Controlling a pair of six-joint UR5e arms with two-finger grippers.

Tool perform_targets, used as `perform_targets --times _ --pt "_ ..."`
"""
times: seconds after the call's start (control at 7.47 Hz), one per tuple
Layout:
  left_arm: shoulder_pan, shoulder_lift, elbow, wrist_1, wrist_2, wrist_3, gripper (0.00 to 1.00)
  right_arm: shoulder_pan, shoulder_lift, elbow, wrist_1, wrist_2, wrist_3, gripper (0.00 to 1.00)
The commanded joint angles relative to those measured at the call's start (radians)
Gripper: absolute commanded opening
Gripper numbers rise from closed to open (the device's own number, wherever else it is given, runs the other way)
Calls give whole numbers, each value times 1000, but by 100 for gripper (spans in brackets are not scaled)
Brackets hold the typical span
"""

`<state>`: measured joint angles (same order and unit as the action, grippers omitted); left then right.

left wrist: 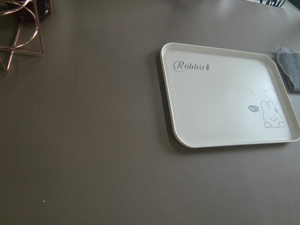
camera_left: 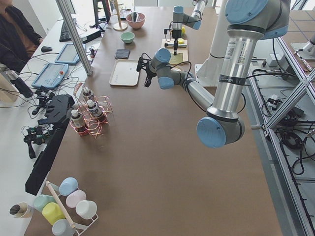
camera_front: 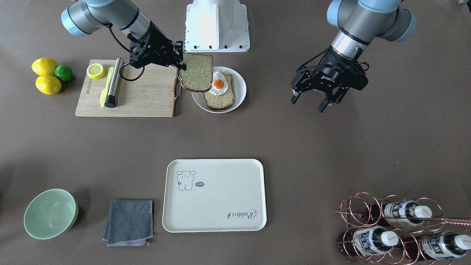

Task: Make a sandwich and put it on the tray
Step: 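Carry the bread slice with the right gripper over the egg on the plate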

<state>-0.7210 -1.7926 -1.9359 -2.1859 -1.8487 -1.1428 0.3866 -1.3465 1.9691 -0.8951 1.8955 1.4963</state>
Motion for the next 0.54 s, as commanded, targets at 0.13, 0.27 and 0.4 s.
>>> perform_targets --times 0.13,0.27,0.4 --pt "-2 1 6 0 -1 0 97 -71 116 -97 -5 -78 42 0" --pt "0 -1 8 0 -1 0 97 -60 131 -116 -8 -85 38 0" --pt "0 -4 9 1 -1 0 97 -49 130 -130 -10 -85 33 0"
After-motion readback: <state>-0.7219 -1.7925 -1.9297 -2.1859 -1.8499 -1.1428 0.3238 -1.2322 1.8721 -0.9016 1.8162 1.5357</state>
